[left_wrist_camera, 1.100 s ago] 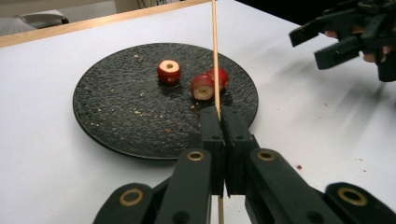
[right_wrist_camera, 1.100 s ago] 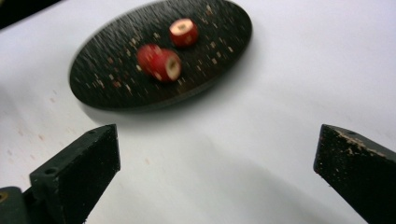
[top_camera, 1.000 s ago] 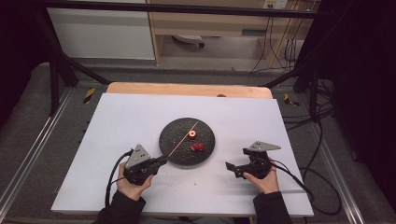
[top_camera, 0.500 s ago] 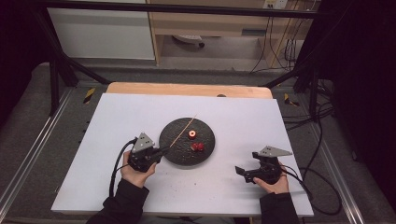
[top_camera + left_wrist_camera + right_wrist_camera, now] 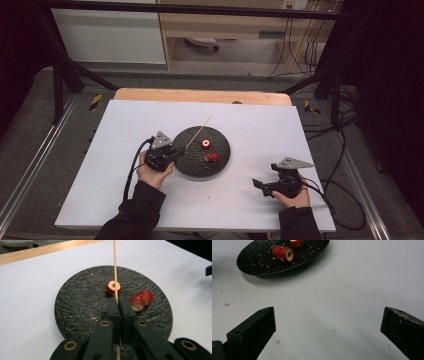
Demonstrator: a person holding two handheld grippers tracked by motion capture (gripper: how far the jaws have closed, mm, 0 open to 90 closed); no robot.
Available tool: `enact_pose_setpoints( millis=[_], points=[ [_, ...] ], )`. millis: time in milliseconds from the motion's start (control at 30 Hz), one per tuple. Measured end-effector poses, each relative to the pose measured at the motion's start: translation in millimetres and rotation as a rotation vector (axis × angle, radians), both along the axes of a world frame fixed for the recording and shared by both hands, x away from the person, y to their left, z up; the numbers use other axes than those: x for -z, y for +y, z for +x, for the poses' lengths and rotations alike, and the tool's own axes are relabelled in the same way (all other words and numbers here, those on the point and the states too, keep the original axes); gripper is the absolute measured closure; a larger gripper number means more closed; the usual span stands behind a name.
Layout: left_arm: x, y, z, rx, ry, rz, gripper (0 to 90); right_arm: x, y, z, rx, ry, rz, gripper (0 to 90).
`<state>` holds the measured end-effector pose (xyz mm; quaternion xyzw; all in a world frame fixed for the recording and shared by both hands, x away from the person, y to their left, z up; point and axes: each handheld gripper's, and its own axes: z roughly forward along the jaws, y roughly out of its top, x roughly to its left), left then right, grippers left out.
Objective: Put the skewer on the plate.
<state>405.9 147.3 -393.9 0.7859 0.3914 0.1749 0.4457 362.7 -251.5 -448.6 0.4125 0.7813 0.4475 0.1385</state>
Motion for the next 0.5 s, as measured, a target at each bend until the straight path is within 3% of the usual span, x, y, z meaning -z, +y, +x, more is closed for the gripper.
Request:
enact_pose_setpoints(
  millis=[133,500],
  points=[
    [2.9,-3.0,8.8,-0.022,0.014,0.008,88.4,0.6,0.3,0.4,-0.004,-0.006,-0.003,1.0],
    [22.3,-11.1,26.4,-0.067,0.058,0.095,88.3,1.2,1.1,-0.3,-0.007,-0.002,-0.001,1.0]
  ],
)
